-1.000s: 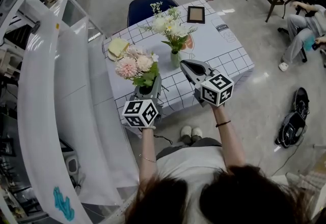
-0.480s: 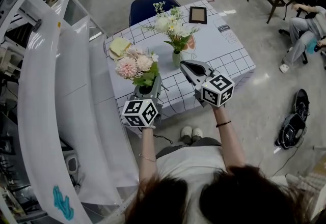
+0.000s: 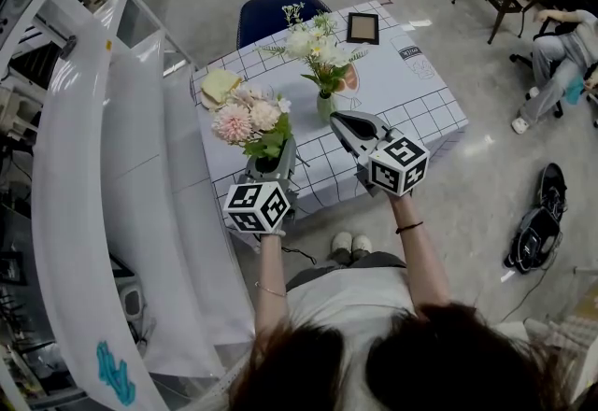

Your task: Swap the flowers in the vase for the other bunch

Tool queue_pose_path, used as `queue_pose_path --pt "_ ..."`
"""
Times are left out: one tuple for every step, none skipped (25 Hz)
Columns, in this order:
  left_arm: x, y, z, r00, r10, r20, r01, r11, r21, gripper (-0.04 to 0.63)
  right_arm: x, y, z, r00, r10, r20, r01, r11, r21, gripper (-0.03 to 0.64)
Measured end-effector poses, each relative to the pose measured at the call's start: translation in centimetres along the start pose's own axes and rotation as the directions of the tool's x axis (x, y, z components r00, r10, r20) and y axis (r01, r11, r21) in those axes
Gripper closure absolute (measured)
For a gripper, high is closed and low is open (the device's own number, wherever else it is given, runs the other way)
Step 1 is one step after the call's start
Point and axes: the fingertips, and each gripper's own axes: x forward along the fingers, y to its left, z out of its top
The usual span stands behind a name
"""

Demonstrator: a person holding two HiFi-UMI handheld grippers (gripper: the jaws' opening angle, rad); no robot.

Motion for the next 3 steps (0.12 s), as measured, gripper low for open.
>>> queue_pose_path --pt "-0.03 -0.02 0.02 1.000 -0.001 0.000 0.001 1.000 0.000 0.522 0.00 0.04 -0.01 1.000 -0.001 0.000 0.001 1.000 0.001 0.609" --pt "-0.07 -0.04 0.04 1.000 -0.002 0.000 0.002 1.000 0.000 0.522 -0.01 0.09 -0.02 1.000 -0.002 0.000 0.002 1.000 0.002 0.609" --pt "-0.11 -0.06 0.05 1.000 -0.003 0.000 0.003 1.000 0.000 0.522 -0.01 0.14 -0.03 1.000 -0.003 0.000 0.003 1.000 0.003 0.608"
